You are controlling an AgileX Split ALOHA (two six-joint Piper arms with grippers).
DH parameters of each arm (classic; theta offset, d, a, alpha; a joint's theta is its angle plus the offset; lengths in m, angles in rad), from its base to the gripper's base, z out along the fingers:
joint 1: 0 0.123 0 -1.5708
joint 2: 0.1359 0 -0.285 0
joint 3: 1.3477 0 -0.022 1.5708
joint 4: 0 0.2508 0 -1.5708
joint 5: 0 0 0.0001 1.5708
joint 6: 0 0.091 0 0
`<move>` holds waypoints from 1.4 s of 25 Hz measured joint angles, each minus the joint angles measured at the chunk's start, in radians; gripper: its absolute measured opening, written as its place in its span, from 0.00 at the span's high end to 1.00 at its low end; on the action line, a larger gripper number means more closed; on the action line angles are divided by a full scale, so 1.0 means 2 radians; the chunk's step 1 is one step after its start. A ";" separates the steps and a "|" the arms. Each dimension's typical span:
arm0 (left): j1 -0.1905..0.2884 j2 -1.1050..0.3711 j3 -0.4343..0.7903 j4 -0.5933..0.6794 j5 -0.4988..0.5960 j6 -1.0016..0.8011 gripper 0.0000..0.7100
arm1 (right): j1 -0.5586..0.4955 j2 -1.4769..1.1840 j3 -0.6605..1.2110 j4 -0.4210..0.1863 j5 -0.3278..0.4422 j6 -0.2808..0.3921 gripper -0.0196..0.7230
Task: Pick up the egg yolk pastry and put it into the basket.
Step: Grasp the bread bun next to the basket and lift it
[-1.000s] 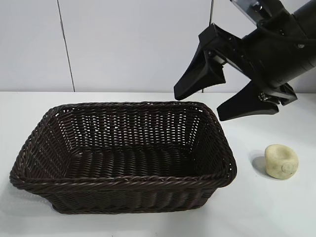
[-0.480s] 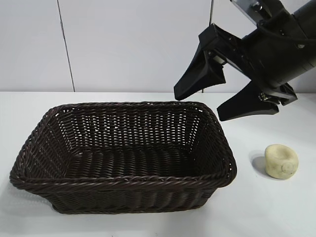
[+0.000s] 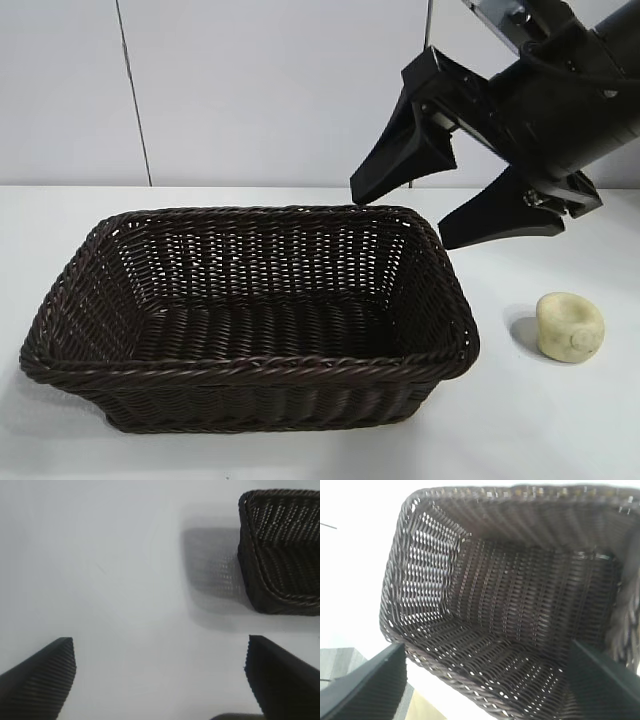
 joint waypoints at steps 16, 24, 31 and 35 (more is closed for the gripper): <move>0.000 -0.002 0.000 0.000 0.001 0.000 0.06 | -0.035 0.012 -0.133 -0.258 0.100 0.214 0.13; 0.000 -0.002 0.000 0.000 0.001 0.000 0.06 | -0.147 0.036 -0.139 -0.282 0.124 0.223 0.13; 0.000 -0.002 0.000 0.000 0.001 0.000 0.06 | -0.164 0.100 -0.139 -0.285 0.111 0.223 0.13; 0.000 -0.002 0.000 0.000 0.001 0.000 0.06 | -0.164 0.146 -0.139 -0.285 0.090 0.223 0.13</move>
